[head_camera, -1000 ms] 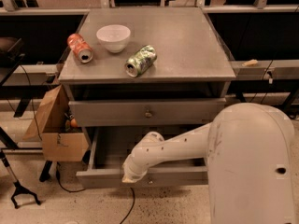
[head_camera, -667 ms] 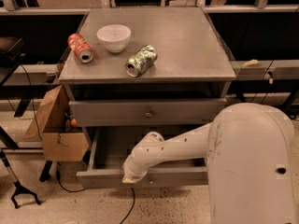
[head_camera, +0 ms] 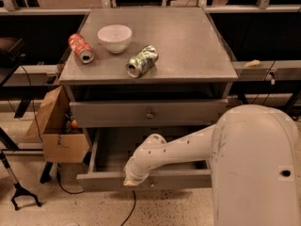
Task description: Open middle drawer
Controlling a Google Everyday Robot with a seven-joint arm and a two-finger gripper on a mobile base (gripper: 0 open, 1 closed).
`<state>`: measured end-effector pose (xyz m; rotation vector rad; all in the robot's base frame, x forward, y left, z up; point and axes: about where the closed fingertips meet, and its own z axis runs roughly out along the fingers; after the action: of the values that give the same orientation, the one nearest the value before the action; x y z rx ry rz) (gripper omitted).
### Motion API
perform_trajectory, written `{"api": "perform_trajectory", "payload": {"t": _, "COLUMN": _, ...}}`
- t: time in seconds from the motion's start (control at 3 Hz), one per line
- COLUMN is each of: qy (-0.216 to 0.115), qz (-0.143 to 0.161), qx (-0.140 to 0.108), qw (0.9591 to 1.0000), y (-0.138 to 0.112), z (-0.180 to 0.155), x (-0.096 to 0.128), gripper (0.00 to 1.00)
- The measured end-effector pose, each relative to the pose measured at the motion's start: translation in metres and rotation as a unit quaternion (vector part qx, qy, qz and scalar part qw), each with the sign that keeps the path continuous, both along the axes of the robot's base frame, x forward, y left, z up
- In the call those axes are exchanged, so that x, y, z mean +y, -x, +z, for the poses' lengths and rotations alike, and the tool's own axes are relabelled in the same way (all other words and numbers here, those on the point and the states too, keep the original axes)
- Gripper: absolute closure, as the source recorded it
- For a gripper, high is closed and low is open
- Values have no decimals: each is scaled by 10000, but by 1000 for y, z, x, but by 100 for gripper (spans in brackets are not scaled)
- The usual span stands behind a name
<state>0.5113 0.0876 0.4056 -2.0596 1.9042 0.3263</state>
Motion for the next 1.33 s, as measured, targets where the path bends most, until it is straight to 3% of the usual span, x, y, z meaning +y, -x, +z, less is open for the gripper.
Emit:
{"api": "perform_trajectory", "payload": {"t": 0.33, "qy": 0, "qz": 0, "qx": 0, "qw": 10000, "y": 0, "z": 0, "x": 0, "gripper": 12}}
{"api": "perform_trajectory", "payload": {"t": 0.67, "qy": 0, "qz": 0, "qx": 1, "qw": 10000, "y": 0, "z": 0, "x": 0, "gripper": 0}}
{"api": "perform_trajectory", "payload": {"t": 1.33, "qy": -94, "qz": -57, "qx": 66, "qw": 9999, "y": 12, "z": -2, "x": -1, "gripper": 0}}
